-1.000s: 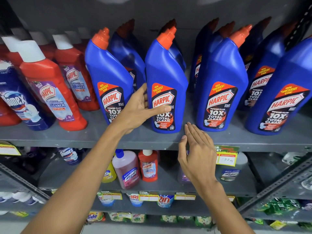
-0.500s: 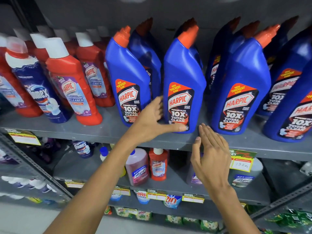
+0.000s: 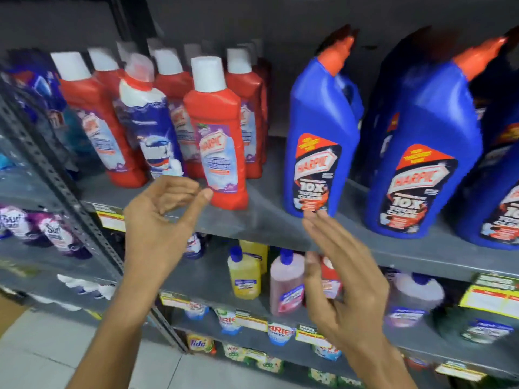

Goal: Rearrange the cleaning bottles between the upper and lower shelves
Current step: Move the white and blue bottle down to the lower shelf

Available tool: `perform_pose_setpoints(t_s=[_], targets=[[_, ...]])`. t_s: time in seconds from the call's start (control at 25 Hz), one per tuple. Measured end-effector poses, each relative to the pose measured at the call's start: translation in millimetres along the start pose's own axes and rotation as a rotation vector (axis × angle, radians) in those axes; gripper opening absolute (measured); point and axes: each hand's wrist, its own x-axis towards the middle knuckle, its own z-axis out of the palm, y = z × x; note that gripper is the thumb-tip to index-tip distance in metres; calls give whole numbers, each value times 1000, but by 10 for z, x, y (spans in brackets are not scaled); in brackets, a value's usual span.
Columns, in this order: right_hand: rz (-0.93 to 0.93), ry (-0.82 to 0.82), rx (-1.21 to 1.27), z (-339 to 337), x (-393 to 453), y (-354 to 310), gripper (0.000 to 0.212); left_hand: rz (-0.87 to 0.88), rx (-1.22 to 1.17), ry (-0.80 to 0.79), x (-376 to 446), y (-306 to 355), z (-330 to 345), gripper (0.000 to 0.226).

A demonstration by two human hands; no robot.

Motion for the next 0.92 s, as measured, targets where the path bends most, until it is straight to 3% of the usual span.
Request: perform_pose_setpoints(t_s=[0.2, 0.32, 0.4, 0.52, 0.6, 0.8, 0.92], targets=[[247, -86, -98, 809, 94, -347, 47, 78, 5, -44, 308, -416, -276, 19], [345, -154, -217, 1049, 47, -360, 56, 121, 3, 52, 405, -575, -412, 24], [380, -180, -333, 1196, 37, -347, 60, 109, 21, 64, 554, -676, -462, 41], [353, -220, -509, 1338, 16, -290, 63, 16, -63, -126, 827, -813, -448, 82], [309, -224, -585, 1399, -16, -260, 61, -58, -163, -230, 1000, -915, -430, 93], [280, -200, -635, 1433, -33, -241, 57, -132, -284, -384, 1348, -1003, -466, 74], [282, -195, -631, 1429, -9, -249, 54, -120, -315, -337, 1340, -920, -457, 70]])
